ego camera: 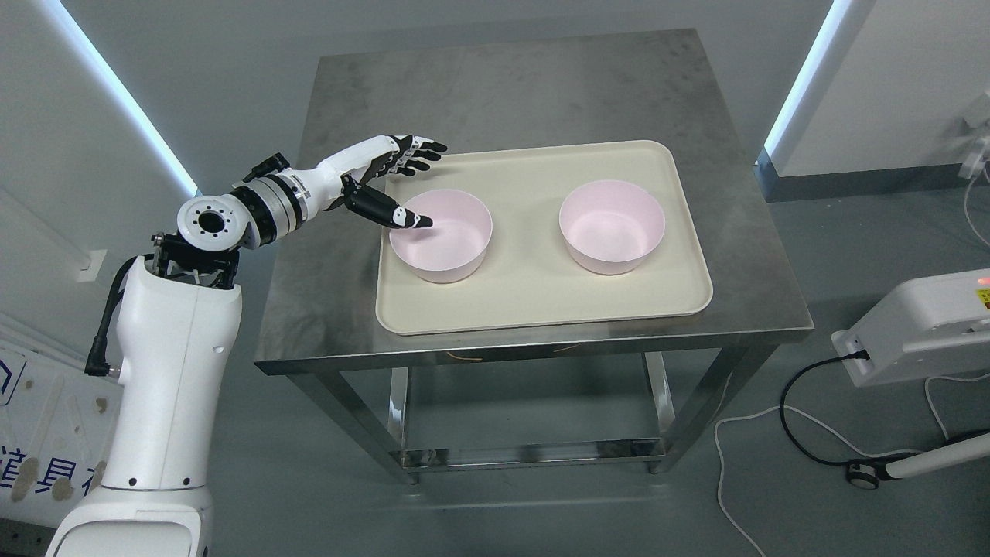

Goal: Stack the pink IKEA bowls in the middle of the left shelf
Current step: 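Push the nearer pink bowl with the left hand into the other bowl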

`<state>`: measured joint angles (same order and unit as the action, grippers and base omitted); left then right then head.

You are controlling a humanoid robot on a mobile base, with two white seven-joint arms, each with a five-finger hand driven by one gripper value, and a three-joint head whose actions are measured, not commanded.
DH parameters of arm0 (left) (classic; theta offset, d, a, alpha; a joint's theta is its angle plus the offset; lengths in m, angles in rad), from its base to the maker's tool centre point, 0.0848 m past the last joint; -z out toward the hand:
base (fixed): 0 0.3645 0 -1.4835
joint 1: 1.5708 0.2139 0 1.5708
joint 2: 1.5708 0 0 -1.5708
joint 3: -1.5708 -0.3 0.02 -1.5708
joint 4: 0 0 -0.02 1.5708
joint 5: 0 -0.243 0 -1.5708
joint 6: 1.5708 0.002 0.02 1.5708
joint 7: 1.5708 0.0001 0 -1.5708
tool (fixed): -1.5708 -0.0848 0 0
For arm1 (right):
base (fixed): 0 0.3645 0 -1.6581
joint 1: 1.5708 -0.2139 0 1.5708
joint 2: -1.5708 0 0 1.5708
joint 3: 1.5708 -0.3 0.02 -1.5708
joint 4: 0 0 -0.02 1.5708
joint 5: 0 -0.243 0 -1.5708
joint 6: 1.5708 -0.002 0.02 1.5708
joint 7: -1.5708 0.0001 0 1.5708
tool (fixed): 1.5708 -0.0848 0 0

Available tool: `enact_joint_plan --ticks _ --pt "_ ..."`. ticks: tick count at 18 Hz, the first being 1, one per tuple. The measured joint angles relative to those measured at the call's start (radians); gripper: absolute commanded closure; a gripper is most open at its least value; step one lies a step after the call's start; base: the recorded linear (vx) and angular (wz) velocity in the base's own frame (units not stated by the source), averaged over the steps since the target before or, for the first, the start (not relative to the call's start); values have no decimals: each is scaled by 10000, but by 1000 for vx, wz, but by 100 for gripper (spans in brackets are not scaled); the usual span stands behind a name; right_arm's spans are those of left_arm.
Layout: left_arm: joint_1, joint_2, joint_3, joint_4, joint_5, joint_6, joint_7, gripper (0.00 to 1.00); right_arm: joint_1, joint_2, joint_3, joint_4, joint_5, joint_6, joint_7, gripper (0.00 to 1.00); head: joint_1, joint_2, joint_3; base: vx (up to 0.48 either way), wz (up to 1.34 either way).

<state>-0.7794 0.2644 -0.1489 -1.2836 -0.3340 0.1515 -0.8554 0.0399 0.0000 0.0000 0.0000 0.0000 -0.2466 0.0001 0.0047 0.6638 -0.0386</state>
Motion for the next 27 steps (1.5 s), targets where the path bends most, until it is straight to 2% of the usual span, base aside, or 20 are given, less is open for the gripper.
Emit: enact_joint_plan --ticks 11,15,19,23,27 --pt "-108 -44 -510 300 -591 -216 96 68 0 0 0 0 0 0 0 0 0 0 0 0 1" --pt "-103 -87 -679 329 -645 -825 98 79 0 0 0 0 0 -1 0 0 0 0 0 0 3" --pt "-135 -139 -931 352 -710 -1596 65 99 0 0 0 0 0 0 0 0 0 0 0 0 0" --pt "-317 -177 -1092 367 -755 -2220 -26 100 0 0 0 0 0 0 0 0 0 0 0 0 0" --pt "-859 -349 -1121 307 -756 -2409 31 100 0 0 0 0 0 0 0 0 0 0 0 0 0"
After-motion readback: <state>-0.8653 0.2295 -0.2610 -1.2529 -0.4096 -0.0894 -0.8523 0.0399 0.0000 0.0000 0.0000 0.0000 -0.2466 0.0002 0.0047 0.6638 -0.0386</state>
